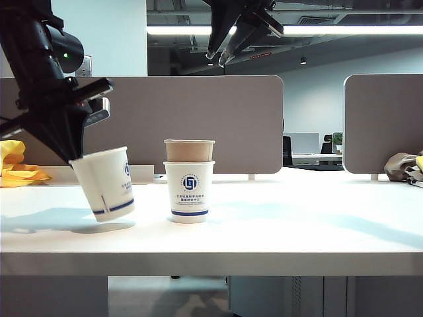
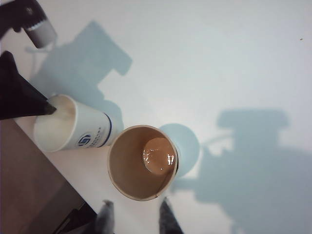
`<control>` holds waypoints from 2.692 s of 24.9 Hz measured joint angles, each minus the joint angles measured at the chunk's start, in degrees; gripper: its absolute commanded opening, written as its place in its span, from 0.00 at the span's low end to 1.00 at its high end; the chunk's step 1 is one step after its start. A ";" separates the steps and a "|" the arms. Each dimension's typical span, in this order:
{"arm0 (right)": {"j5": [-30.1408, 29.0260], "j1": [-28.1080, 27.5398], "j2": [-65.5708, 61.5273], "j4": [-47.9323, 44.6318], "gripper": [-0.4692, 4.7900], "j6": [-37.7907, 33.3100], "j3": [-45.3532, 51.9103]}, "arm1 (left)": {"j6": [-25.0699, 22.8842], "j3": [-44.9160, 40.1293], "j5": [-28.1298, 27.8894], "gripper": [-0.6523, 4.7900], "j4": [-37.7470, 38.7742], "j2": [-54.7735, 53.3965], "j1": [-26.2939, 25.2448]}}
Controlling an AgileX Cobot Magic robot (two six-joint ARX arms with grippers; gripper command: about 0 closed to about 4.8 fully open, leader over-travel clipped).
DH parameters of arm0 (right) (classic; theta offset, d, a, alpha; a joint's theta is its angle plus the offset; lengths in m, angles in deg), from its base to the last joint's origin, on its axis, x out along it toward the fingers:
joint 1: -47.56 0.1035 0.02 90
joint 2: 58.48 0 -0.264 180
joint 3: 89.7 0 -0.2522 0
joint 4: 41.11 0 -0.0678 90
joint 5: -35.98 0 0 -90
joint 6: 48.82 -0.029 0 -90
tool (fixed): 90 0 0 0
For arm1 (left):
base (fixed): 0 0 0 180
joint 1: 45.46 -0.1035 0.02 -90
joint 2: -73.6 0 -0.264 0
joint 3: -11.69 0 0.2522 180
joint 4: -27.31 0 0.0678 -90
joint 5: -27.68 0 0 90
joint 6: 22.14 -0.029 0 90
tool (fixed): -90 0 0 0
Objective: Pick up all the paper cups on the table one by one and stack them together.
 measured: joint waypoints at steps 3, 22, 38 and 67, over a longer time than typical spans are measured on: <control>0.02 0.00 0.02 0.02 0.33 0.00 0.00 | -0.02 5.73 -0.74 0.11 2.32 0.68 0.00; 7.76 -1.79 2.51 0.02 0.33 -0.15 0.02 | 4.70 18.23 2.60 0.11 -0.02 1.95 8.04; 7.69 -1.79 2.97 0.04 0.33 -0.15 0.00 | 5.11 18.12 3.72 0.11 2.40 -1.81 10.19; 1.14 -1.64 2.91 -1.33 0.40 -1.88 15.87 | 3.34 18.27 1.14 0.39 4.09 -2.36 10.69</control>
